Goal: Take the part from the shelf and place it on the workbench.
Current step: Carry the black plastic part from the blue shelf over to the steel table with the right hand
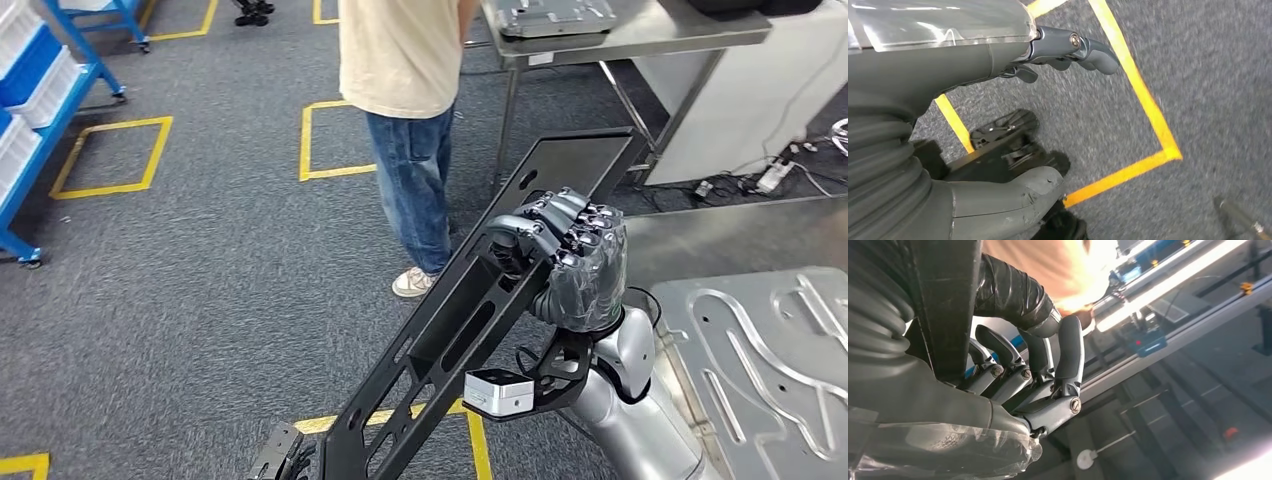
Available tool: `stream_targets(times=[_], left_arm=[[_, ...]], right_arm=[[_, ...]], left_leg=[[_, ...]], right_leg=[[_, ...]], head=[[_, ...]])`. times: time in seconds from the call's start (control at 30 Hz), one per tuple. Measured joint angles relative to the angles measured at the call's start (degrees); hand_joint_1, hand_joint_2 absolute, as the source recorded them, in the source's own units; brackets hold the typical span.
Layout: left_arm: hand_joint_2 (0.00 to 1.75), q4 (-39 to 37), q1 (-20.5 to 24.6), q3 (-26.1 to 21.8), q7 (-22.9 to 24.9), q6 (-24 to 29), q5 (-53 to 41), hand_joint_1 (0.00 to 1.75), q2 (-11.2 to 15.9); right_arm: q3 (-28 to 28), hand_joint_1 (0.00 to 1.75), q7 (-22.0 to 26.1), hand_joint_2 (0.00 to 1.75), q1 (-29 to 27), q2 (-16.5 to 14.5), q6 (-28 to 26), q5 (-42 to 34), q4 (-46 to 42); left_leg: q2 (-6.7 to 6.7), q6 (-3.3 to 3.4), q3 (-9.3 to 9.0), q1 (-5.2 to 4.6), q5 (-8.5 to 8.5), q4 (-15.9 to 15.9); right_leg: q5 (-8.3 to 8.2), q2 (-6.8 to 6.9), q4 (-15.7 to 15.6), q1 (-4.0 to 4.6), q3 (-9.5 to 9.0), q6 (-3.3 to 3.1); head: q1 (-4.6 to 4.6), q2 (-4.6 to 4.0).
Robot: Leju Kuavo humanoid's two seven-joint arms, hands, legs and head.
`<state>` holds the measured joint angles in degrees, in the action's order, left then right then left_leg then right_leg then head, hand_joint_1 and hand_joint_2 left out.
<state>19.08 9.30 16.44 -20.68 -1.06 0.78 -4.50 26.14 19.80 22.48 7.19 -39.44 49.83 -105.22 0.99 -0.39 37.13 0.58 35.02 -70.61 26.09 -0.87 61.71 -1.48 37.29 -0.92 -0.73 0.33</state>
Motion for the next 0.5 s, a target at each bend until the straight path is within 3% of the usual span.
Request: stream_targets(times=[0.07, 0.1, 0.13, 0.2, 0.27, 0.33, 0.37, 0.4, 0.47, 0.5], left_arm=[[1.75, 0.0, -0.1, 0.0, 0.0, -0.4, -0.1, 0.0, 0.0], [1.75, 0.0, -0.1, 0.0, 0.0, -0.5, -0.1, 0.0, 0.0], [1.75, 0.0, 0.0, 0.0, 0.0, -0.6, -0.2, 0.0, -0.1], [1.75, 0.0, 0.0, 0.0, 0.0, -0.7, -0.1, 0.0, 0.0], [1.75, 0.0, 0.0, 0.0, -0.1, -0.8, 0.0, 0.0, 0.1], [1.75, 0.0, 0.1, 0.0, -0.1, -0.8, 0.0, 0.0, 0.1], [1.75, 0.0, 0.2, 0.0, -0.1, -0.8, 0.0, 0.0, 0.1], [1.75, 0.0, 0.3, 0.0, -0.1, -0.8, 0.0, 0.0, 0.0], [1.75, 0.0, 0.3, 0.0, -0.2, -0.8, 0.0, 0.0, -0.1], [1.75, -0.1, 0.1, 0.0, -0.2, -0.8, 0.0, 0.0, -0.1]], right_arm=[[0.0, 1.75, 0.0, 1.75, 0.0, 0.0, 0.0, 0.1, 0.0], [0.0, 1.75, 0.0, 1.75, 0.0, 0.0, 0.0, 0.1, 0.0], [0.0, 1.75, 0.0, 1.75, 0.0, 0.0, 0.0, 0.1, 0.0], [0.0, 1.75, 0.0, 1.75, 0.1, 0.0, -0.1, 0.1, 0.0], [0.0, 1.75, 0.0, 1.75, 0.1, 0.0, -0.1, 0.1, 0.0], [0.0, 1.75, 0.0, 1.75, 0.0, 0.1, -0.1, 0.1, 0.0], [-0.1, 1.75, 0.0, 1.75, 0.0, 0.2, -0.2, 0.1, -0.1], [-0.1, 1.75, 0.0, 1.75, 0.1, 0.2, -0.2, 0.1, -0.1], [-0.2, 1.75, 0.0, 1.75, 0.2, 0.3, -0.3, 0.1, -0.2], [-0.2, 1.75, 0.0, 1.75, 0.3, 0.3, -0.3, 0.1, -0.2]], left_leg=[[-0.37, 0.25, 1.87, -0.03, 1.16, -4.5], [-0.52, 0.6, 1.49, -0.08, 0.13, -3.8], [-0.98, 1.16, 0.1, -0.2, -1.81, -1.0], [-3.74, 2.73, -3.44, -0.43, -5.17, 6.5], [-6.11, 3.79, -5.16, -0.69, -6.36, 10.3], [-5.64, 4.06, -5.57, -0.97, -6.89, 11.3], [-4.83, 4.02, -5.93, -0.92, -7.38, 12.3], [-4.01, 4.03, -6.31, -0.77, -7.92, 13.5], [-2.12, 3.9, -6.62, -0.5, -8.79, 14.9], [-1.29, 3.95, -6.48, -0.52, -8.88, 15.0]], right_leg=[[-0.22, -1.5, 0.0, 0.33, 0.22, -0.18], [-0.33, -2.27, 0.0, 0.51, 0.26, -0.19], [-0.45, -3.09, 0.0, 0.69, 0.26, -0.17], [-0.79, -4.5, -0.1, 0.79, 0.3, 0.0], [-1.34, -5.8, -0.4, 0.19, 0.57, 0.63], [-2.07, -7.22, -1.0, -0.36, 0.81, 1.66], [-2.15, -6.91, -1.2, -0.27, 0.93, 1.99], [-1.73, -5.76, -0.9, -0.04, 1.22, 2.2], [1.29, -1.77, 3.2, 0.25, 3.11, 2.37], [3.2, -0.43, 6.4, 0.23, 4.49, 2.53]], head=[[-0.01, 0.0], [0.0, 0.0], [0.0, 0.0], [0.03, 0.0], [-0.08, 0.0], [-0.21, 0.0], [-0.17, 0.0], [-0.12, 0.0], [-0.02, 0.0], [0.0, 0.0]])
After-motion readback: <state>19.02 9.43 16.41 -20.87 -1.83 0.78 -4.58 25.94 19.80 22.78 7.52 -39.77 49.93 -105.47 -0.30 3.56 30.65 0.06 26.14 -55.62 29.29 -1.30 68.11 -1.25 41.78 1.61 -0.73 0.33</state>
